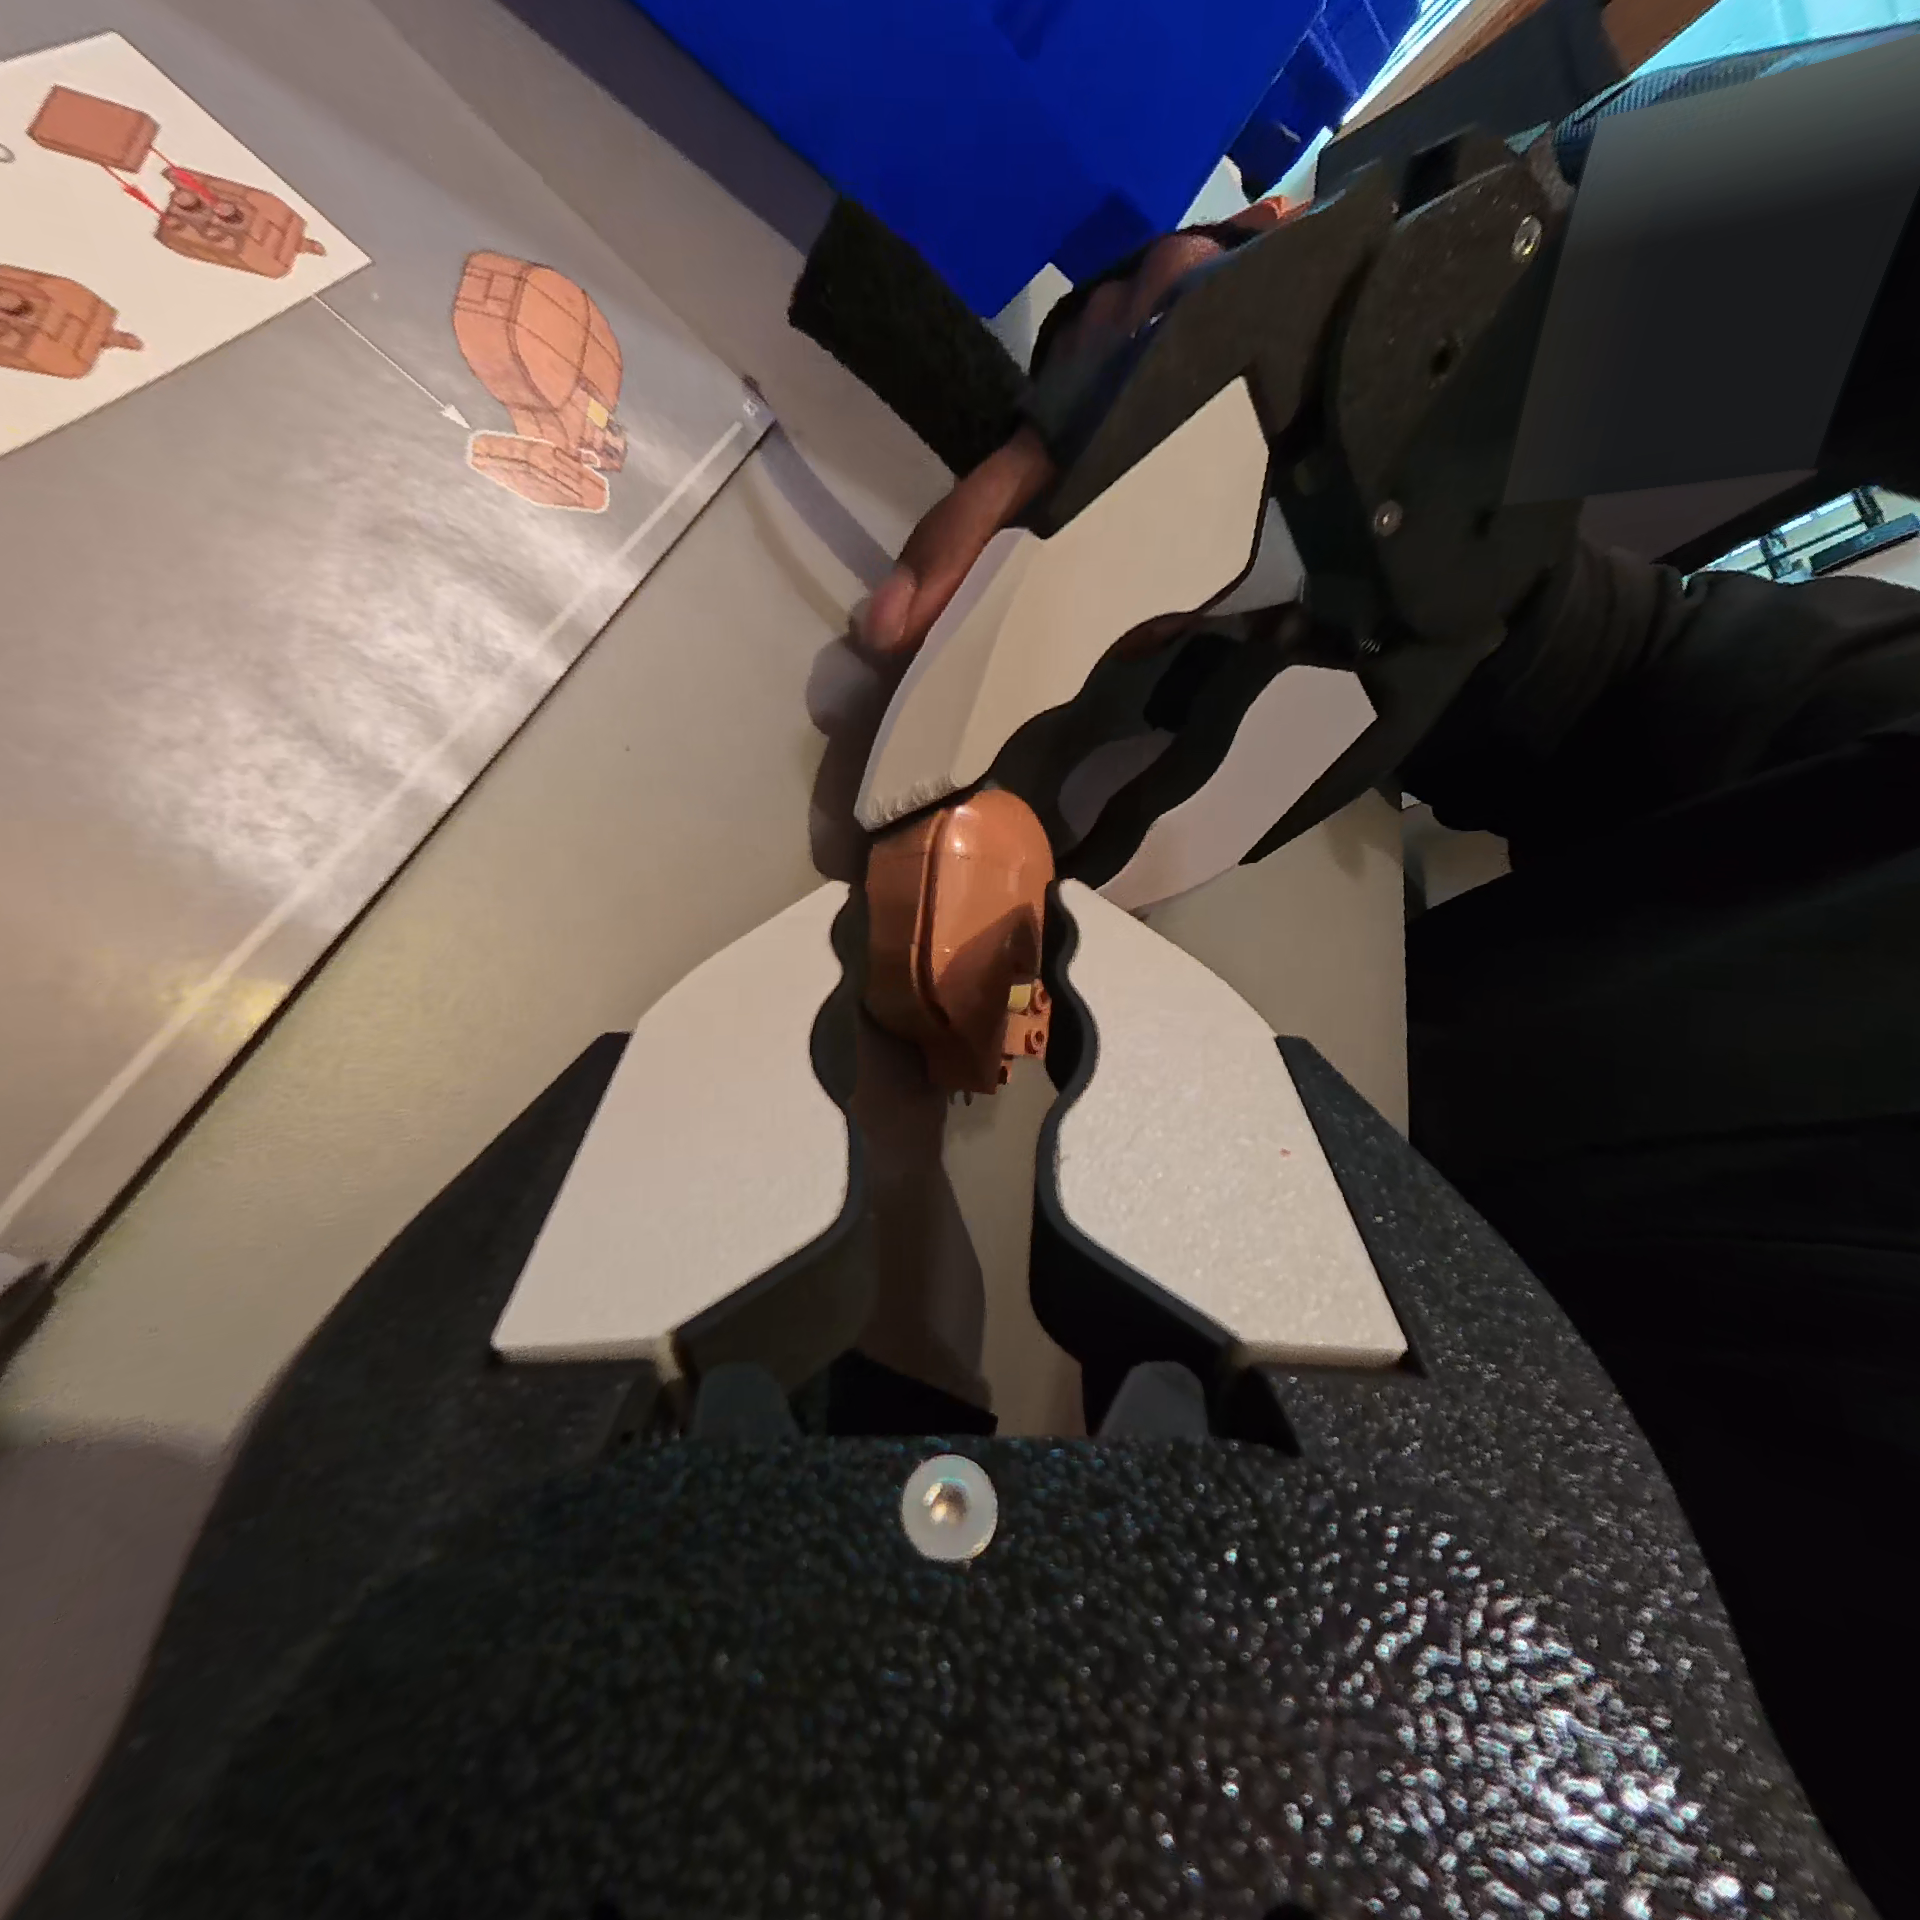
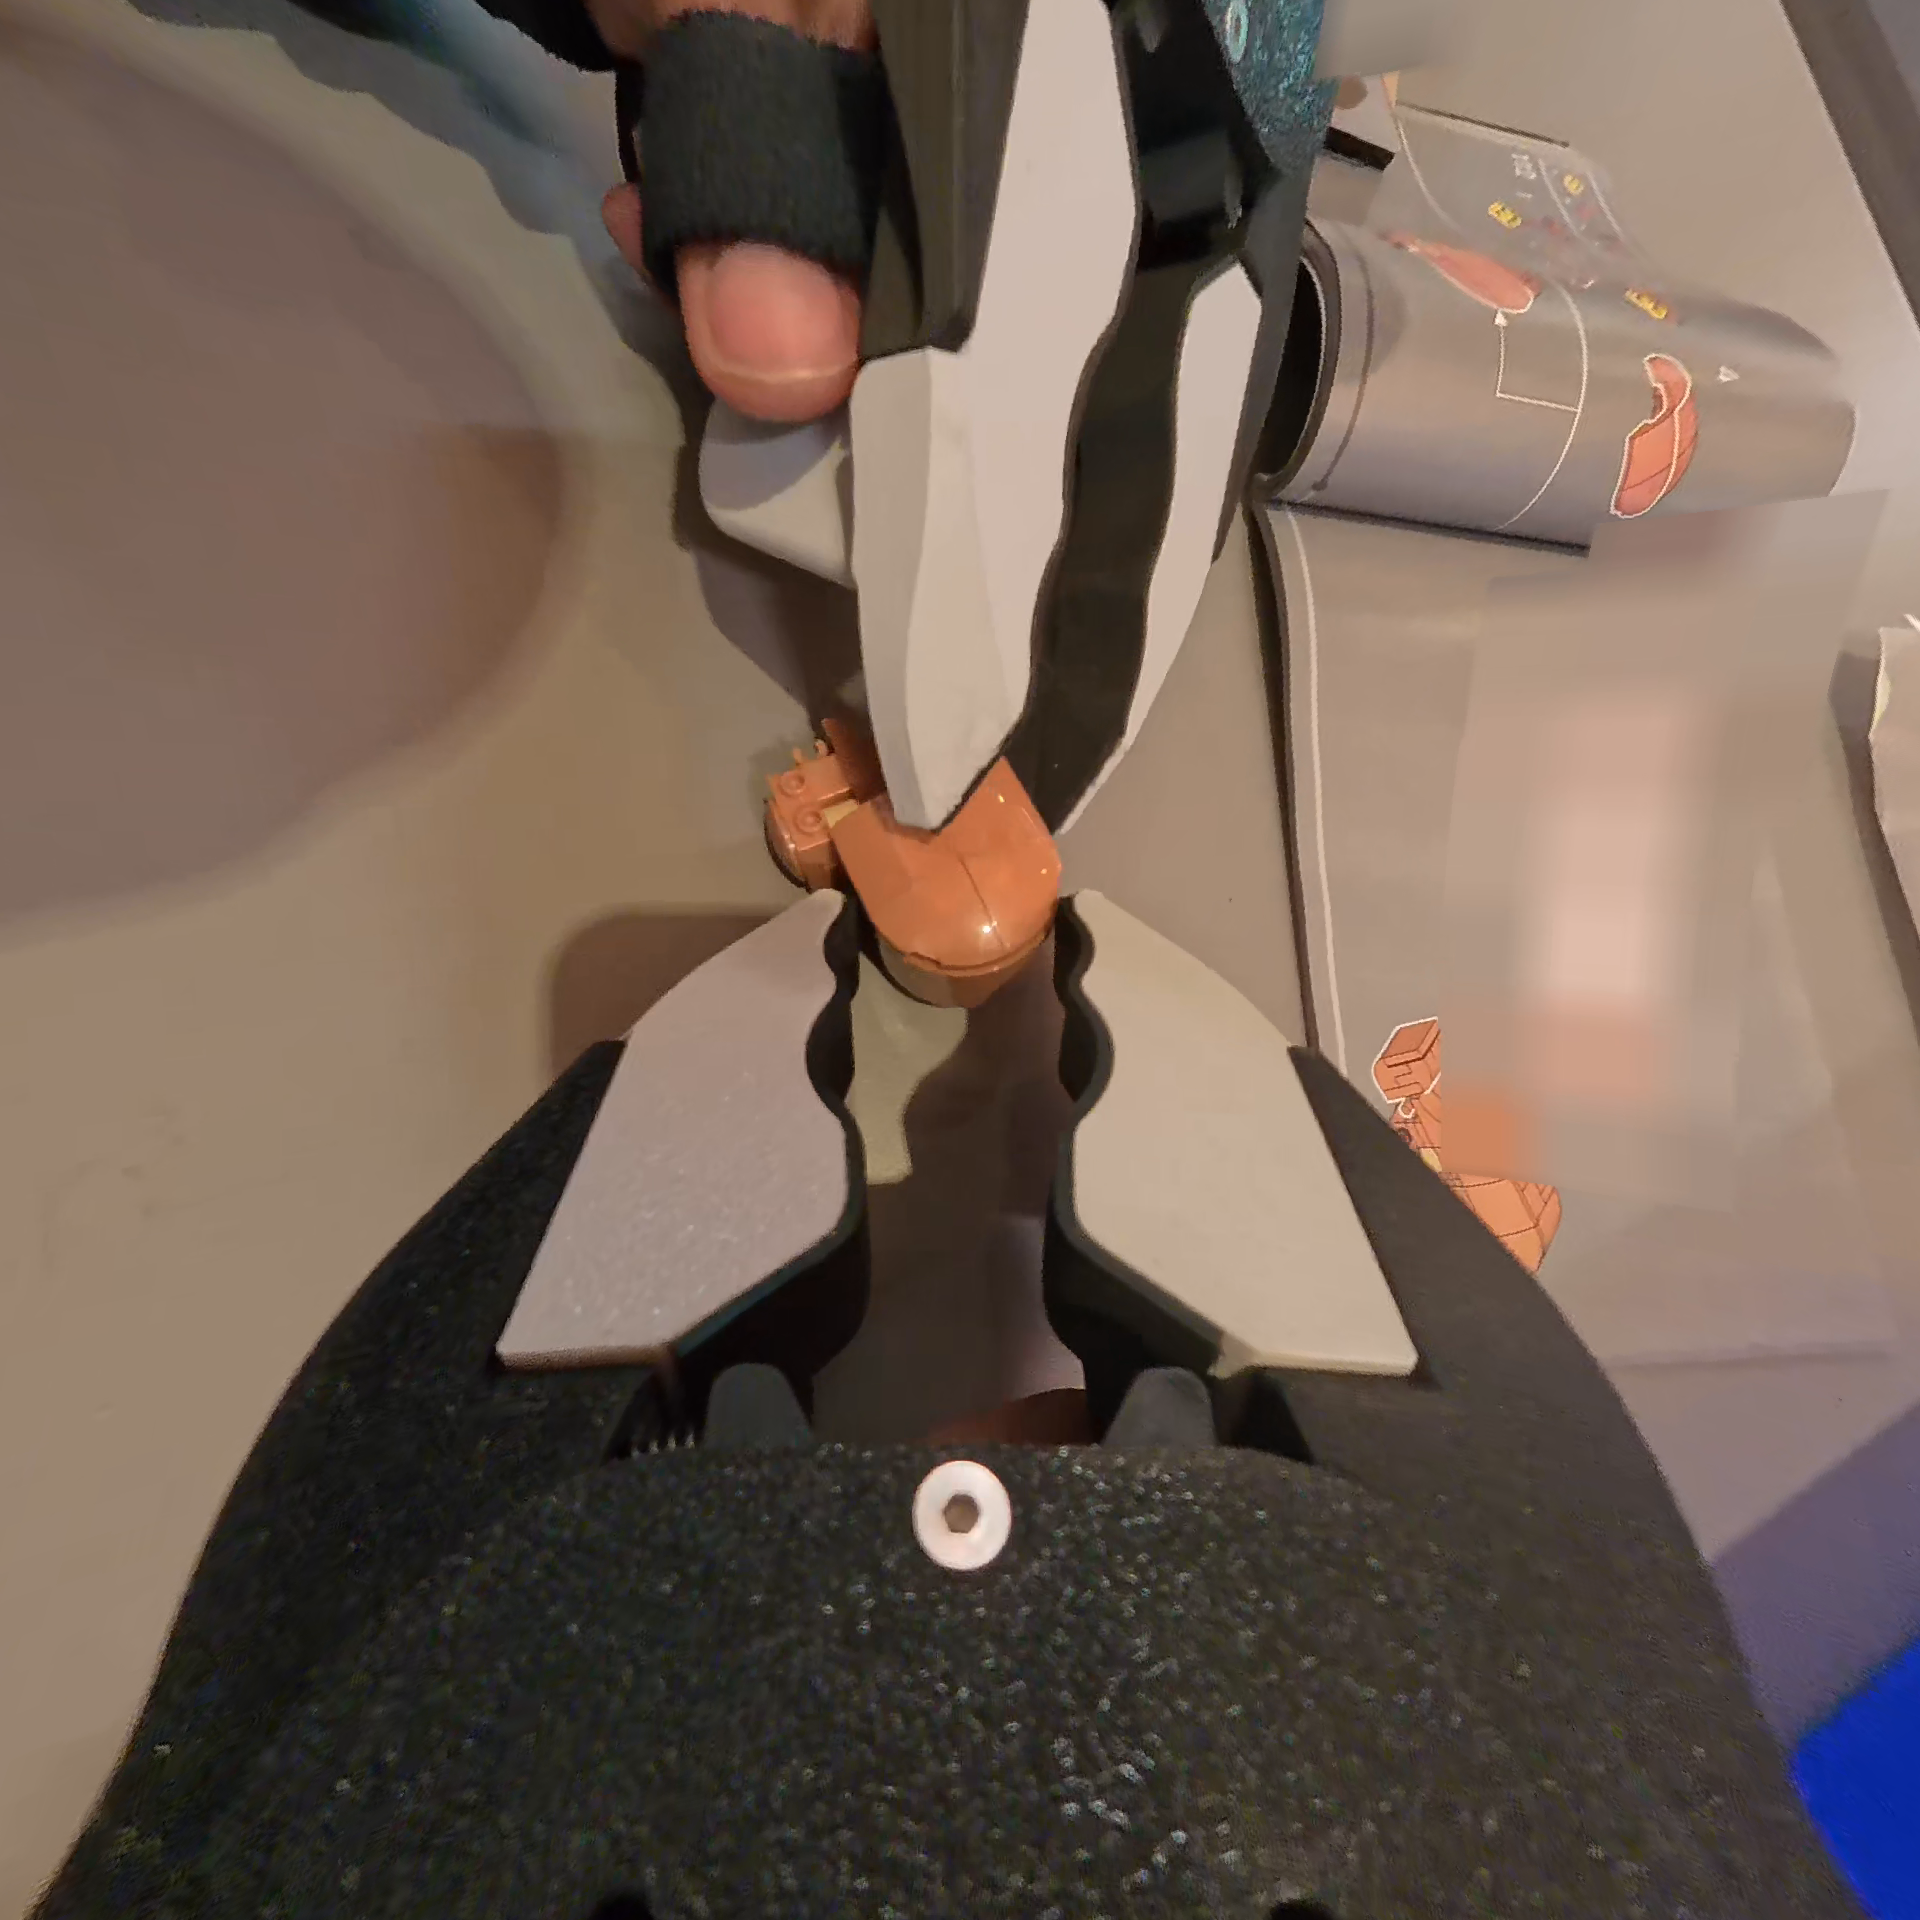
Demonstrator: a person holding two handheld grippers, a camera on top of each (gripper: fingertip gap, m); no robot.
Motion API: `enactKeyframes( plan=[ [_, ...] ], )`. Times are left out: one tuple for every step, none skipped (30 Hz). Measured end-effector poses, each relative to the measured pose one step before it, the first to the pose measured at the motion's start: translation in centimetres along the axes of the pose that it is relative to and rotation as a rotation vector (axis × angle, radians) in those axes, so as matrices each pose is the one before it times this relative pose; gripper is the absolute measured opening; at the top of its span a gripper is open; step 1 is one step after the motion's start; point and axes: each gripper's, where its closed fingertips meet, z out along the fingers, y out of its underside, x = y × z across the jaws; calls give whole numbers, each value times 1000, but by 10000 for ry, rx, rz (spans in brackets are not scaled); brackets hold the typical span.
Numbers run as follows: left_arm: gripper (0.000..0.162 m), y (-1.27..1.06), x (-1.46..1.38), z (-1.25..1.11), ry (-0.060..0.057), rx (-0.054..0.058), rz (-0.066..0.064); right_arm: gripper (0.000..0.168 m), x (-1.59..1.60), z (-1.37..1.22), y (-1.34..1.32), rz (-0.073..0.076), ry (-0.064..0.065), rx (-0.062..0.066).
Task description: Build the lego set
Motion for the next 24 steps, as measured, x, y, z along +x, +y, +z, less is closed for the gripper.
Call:
enactKeyframes(
  plan=[
    [31, -44, 16, -3, 8, -11, 31, 36, 53, 23, 0, 33, 21, -13],
    [32, -41, 115, -1, 61, 0, 48, 36, 32, 7, 12, 26, 6, -12],
    [32, 15, 67, 40, 40, -39, 3, 36, 46, 19, -1, 27, 18, -9],
    [33, 77, -50, 80, -25, -63, -3, 36, 17, 12, 17, 20, 4, -12],
    [33, 68, -112, 67, -46, -42, -2, 36, -1, 2, -3, -6, -3, 2],
    [32, -16, -31, 6, 12, 8, -52, 36, -13, -6, -2, -15, -2, 3],
    [31, 9, -66, -7, -7, -18, -42, 36, -8, 3, -3, -6, -4, -2],
    [29, 3, -61, -6, -6, -1, -37, 35, -7, -3, -17, -24, -3, 2],
    [28, 5, -10, 2, 28, -8, -42, 35, -32, 1, -20, -44, 0, 5],
    [28, 17, 25, 10, 40, -10, -26, 35, -39, 0, -20, -38, -8, 9],
    [28, 20, 32, 8, 32, -25, -17, 35, -40, -2, -23, -48, -4, 10],
    [28, 17, 36, 1, 38, -18, -18, 35, -52, 7, -85, -77, -3, 59],
    [28, 24, 24, -2, 50, -21, -40, 35, -28, 7, -33, -66, 12, 3],
    [28, 12, 42, -5, 73, -11, -53, 35, -36, 1, -72, -71, 2, 49],
    [28, 18, 18, -9, 57, -17, -47, 35, -22, -6, -17, -45, 12, 4],
    [28, 10, 13, -14, 45, -5, -26, 35, -15, 5, -36, -31, 4, 29],
    [28, 4, -6, -1, 30, -8, -45, 35, 2, 2, 4, -1, -4, -6],
    [28, -3, -13, 2, 20, -6, -33, 35, 0, 3, 2, 2, -4, -4],
    [28, 5, 13, -2, 8, -6, 16, 35, -1, 4, -5, -8, 0, -1],
    [28, 12, 19, -15, 12, -10, 28, 35, -28, 4, -10, -31, 5, 6],
    [27, 54, 67, -15, 57, -29, 13, 35, -78, -6, -60, -58, -24, 39],
    [26, 59, 71, -17, 61, -33, 15, 36, -102, -5, -24, -41, -37, 7],
    [25, 38, 52, -14, 47, -19, 7, 36, -53, 4, -10, -5, -28, 1],
    [23, -12, 63, -20, 55, 20, 16, 38, -32, 1, 10, 25, -32, -3]
  ],
)
